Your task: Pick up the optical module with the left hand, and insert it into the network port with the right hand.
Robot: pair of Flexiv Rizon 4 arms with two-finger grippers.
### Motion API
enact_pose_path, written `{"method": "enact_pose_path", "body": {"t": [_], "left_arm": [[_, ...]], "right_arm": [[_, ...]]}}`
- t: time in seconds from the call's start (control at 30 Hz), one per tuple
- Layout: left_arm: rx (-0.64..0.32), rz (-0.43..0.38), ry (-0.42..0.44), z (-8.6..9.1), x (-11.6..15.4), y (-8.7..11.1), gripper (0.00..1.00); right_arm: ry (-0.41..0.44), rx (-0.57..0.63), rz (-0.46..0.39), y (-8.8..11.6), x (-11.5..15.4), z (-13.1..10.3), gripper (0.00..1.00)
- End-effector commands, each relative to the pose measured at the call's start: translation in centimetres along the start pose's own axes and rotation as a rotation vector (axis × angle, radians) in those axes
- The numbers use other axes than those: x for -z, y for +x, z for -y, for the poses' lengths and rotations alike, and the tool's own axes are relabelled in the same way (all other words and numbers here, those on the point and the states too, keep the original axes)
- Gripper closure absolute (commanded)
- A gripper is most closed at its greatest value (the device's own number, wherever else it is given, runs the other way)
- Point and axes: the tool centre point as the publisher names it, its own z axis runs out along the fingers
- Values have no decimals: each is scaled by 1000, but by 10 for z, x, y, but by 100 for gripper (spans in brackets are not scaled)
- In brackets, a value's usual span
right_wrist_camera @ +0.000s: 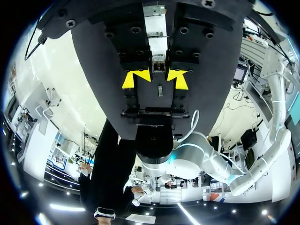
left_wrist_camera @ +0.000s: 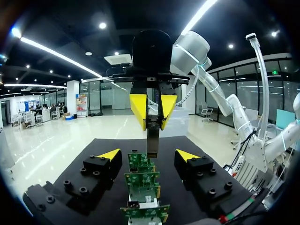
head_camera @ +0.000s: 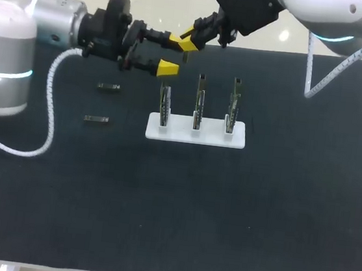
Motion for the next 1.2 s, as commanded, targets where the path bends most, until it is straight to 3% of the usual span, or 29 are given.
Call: {"method": "enact_pose_path", "body": {"t": [0.03, 0.4, 0.7, 1.07, 1.2], "left_arm": [[10, -85, -29, 4, 22, -8, 0], [3, -245, -62, 5, 87, -10, 0], [16, -364, -69, 14, 126, 2, 0], [33, -421, -97, 17, 161, 13, 0], [33, -421, -97, 17, 161, 13, 0]], "right_arm": [[-2, 1, 1, -1, -2, 2, 100], [-20, 16, 8, -1, -4, 3, 100], [-37, 31, 10, -5, -8, 2, 100], [-72, 50, 25, -15, -20, -4, 100], [-75, 60, 15, -18, -20, -6, 100]]}}
